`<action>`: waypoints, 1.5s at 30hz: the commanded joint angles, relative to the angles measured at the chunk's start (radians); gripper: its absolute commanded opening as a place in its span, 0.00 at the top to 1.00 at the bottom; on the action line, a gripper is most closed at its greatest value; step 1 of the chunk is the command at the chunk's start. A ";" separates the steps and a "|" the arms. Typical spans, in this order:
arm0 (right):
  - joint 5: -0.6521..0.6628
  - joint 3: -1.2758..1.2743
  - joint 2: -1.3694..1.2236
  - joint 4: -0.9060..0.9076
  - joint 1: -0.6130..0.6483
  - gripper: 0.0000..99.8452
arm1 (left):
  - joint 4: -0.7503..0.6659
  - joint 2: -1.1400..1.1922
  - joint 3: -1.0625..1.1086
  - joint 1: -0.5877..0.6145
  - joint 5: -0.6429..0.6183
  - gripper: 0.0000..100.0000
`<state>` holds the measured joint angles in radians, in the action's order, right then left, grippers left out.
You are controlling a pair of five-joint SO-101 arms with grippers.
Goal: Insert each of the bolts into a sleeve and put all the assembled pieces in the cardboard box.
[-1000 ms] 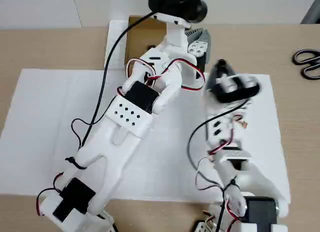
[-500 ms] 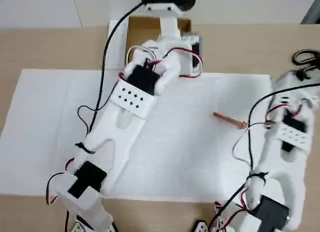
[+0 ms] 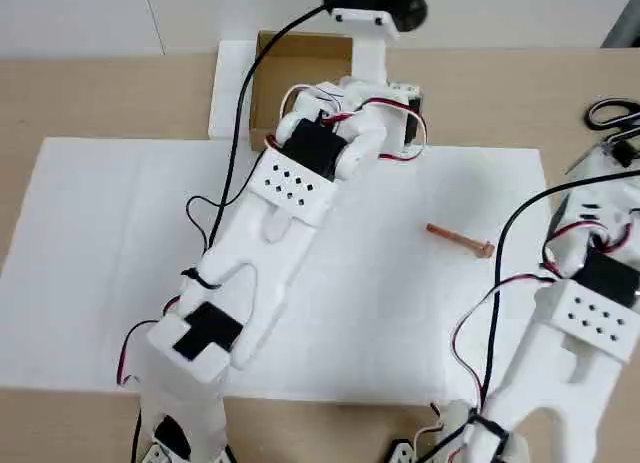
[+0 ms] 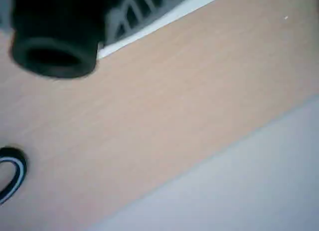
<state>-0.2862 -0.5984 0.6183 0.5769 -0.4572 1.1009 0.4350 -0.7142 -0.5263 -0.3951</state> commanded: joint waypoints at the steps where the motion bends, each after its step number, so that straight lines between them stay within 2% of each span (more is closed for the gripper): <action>1: 0.008 0.068 0.047 0.018 -0.019 1.00 | 0.117 0.025 -0.116 -0.031 0.025 0.99; 6: 0.029 0.068 0.038 0.019 -0.051 1.00 | 0.308 0.061 -0.229 -0.077 0.110 0.99; 11: 0.147 0.069 -0.031 0.019 -0.110 1.00 | 0.384 0.063 -0.243 -0.126 0.201 0.99; 13: 0.186 0.069 -0.042 0.031 -0.131 1.00 | 0.396 0.089 -0.248 -0.140 0.273 0.97; 16: 0.256 0.072 -0.044 0.062 -0.159 1.00 | 0.431 0.141 -0.249 -0.170 0.477 0.94; 21: 0.364 0.074 -0.044 0.085 -0.242 1.00 | 0.440 0.227 -0.252 -0.183 0.591 0.94; 26: 0.474 0.074 -0.047 0.084 -0.335 1.00 | 0.425 0.295 -0.255 -0.178 0.646 0.94; 31: 0.560 0.069 -0.051 0.090 -0.429 1.00 | 0.351 0.393 -0.326 -0.183 0.641 0.92; 39: 0.597 0.069 -0.044 0.131 -0.452 1.00 | 0.350 0.520 -0.553 -0.189 0.608 0.91; 45: 0.600 0.069 -0.044 0.182 -0.433 1.00 | 0.419 0.529 -0.555 -0.226 0.767 0.91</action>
<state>0.3046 -0.5923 0.5646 0.7442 -0.9037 1.4876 0.9782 -1.2236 -0.7258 0.3230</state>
